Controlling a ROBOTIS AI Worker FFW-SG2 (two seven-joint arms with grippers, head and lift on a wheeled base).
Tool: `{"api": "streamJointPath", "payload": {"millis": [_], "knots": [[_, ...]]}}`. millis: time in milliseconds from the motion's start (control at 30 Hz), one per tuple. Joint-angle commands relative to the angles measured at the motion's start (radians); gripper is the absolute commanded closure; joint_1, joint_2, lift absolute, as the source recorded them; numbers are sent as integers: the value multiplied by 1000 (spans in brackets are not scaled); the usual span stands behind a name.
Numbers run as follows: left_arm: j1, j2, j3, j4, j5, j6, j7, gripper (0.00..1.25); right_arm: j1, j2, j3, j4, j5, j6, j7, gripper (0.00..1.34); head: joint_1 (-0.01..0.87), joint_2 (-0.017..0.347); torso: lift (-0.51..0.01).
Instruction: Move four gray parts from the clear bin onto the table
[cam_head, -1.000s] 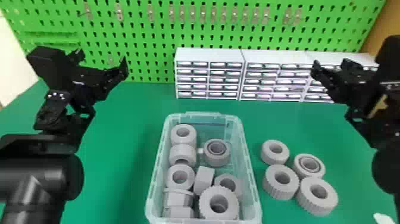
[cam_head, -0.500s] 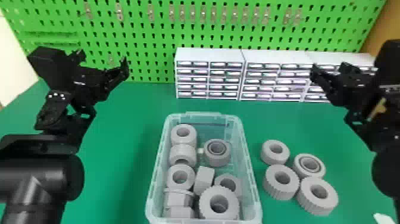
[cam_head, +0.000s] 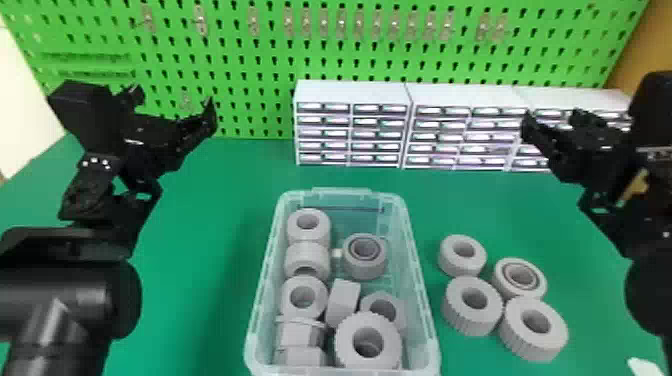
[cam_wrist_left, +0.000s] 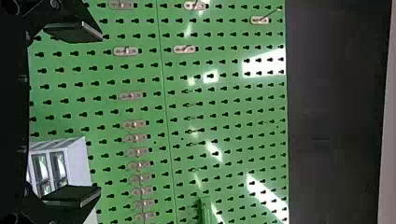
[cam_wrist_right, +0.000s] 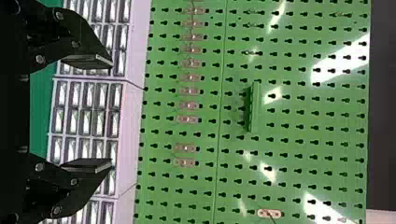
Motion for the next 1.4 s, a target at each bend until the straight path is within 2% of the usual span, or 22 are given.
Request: {"api": "streamJointPath", "payload": {"millis": [0, 1367], "knots": [[9, 0, 4, -3, -2, 0, 0, 130, 5, -2, -2, -1, -1, 0, 0, 512, 678, 34, -50], [-4, 0, 5, -9, -12, 2, 0, 130, -13, -1, 26, -9, -4, 0, 0, 512, 678, 34, -50]]}}
